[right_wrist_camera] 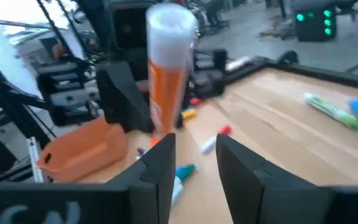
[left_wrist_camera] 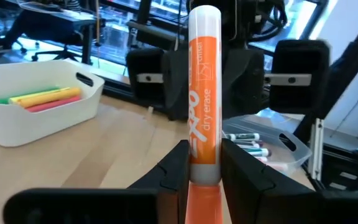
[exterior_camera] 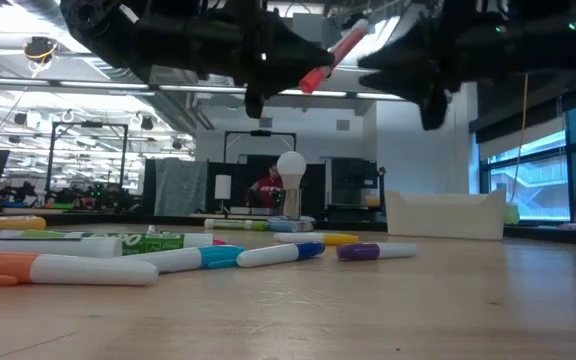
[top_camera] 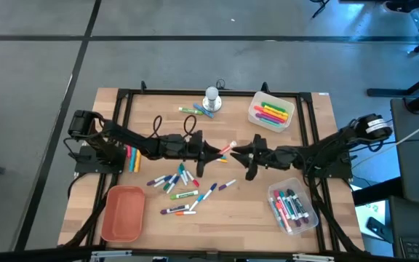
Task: Pick & Place Markers
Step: Put the medium orange marker pen into the transparent bin
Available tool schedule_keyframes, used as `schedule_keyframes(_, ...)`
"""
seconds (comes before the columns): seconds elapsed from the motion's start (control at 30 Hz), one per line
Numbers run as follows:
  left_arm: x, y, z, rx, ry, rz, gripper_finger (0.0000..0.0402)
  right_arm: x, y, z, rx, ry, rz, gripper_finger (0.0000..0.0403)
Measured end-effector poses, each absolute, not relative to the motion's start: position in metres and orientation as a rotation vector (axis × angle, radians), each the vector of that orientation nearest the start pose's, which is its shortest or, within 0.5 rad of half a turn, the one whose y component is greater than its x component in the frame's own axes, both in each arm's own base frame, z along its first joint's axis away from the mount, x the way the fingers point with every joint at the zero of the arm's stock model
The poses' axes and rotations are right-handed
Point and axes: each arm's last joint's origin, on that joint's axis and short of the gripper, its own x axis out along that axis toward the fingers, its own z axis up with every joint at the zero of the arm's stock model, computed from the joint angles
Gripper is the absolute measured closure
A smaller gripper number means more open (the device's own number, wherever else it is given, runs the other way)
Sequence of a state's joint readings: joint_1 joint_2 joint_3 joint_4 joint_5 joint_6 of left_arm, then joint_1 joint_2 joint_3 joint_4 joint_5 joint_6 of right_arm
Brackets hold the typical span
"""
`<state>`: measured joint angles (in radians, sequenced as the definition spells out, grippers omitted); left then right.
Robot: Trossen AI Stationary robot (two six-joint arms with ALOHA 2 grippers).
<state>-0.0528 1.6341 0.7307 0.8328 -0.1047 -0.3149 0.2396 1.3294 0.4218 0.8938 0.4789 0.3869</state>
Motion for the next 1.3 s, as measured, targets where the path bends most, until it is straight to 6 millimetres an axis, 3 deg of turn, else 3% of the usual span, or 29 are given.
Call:
schedule_keyframes(0.33, 0.332, -0.015, 0.204, -0.314, 0.071, 0.038, 0.0332, 0.264, 0.047, 0.213, 0.366, -0.051, -0.202, 0.0283)
schedule_keyframes(0.6, 0.332, -0.016, 0.205, -0.312, 0.068, 0.015, 0.0331, 0.269, 0.039, 0.212, 0.342, -0.059, -0.228, 0.0205)
schedule_keyframes(0.7, 0.332, -0.016, 0.205, -0.301, 0.069, 0.012, 0.0329, 0.269, 0.039, 0.211, 0.334, -0.059, -0.229, 0.0195)
schedule_keyframes(0.83, 0.332, -0.015, 0.205, -0.298, 0.068, 0.022, 0.0329, 0.270, 0.039, 0.211, 0.309, -0.058, -0.231, 0.0232)
schedule_keyframes(1.0, 0.331, -0.015, 0.204, -0.290, 0.079, 0.028, 0.0324, 0.270, 0.039, 0.211, 0.285, -0.056, -0.216, 0.0340)
schedule_keyframes(1.3, 0.331, -0.023, 0.203, -0.225, 0.103, -0.026, 0.0293, 0.271, 0.043, 0.215, 0.248, -0.058, -0.174, 0.0344)
